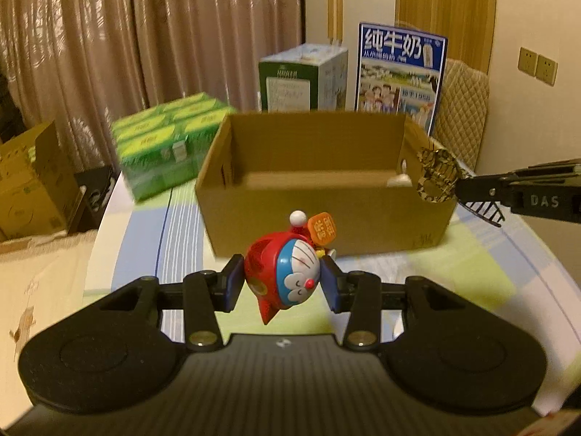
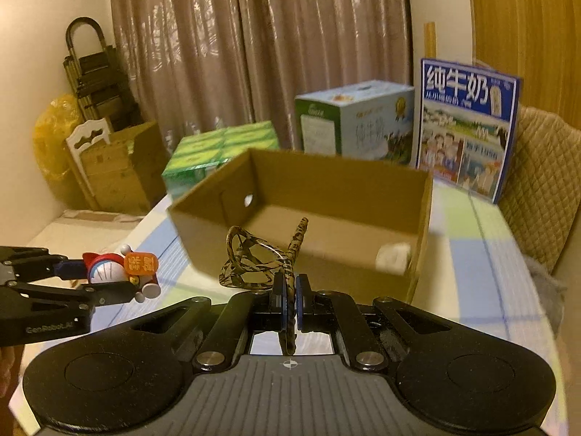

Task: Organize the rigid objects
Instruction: 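Lift and carry the keychain with the left tool while the right tool carries the clip to the box, then open the left tool to drop the keychain in the box while the right tool releases the clip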

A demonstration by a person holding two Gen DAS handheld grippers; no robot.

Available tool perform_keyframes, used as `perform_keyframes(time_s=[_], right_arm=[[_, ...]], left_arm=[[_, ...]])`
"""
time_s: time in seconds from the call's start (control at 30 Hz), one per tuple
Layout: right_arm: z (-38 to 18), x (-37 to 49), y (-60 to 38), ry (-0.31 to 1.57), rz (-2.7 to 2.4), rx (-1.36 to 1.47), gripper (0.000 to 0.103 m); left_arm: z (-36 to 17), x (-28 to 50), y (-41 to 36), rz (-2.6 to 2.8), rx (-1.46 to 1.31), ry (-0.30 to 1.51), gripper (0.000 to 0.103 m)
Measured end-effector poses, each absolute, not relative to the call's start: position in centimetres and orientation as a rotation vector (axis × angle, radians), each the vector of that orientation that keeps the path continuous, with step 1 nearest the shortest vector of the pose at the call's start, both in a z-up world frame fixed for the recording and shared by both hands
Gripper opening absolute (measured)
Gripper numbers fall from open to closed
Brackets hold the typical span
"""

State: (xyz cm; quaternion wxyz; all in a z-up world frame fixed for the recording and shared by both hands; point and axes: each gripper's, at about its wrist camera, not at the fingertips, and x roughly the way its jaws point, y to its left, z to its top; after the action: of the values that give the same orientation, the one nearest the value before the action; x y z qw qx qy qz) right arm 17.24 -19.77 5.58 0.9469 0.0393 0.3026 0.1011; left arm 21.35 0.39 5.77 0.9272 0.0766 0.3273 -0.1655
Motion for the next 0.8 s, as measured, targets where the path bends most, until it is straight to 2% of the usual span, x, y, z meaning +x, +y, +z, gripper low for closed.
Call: perform_keyframes(time_s=[0.37, 0.8], right_arm=[[7.1, 25.3, -21.9, 0.605, 0.152, 0.093, 0.001], [4.3, 31.0, -23.0, 0.674, 0.123, 0.157, 0.001]], left_arm=[[7.8, 29.3, -2.1, -0.378, 0.164, 0.638, 0.039], [6.0, 36.2, -3.2, -0.369, 0.153, 0.655, 0.039]])
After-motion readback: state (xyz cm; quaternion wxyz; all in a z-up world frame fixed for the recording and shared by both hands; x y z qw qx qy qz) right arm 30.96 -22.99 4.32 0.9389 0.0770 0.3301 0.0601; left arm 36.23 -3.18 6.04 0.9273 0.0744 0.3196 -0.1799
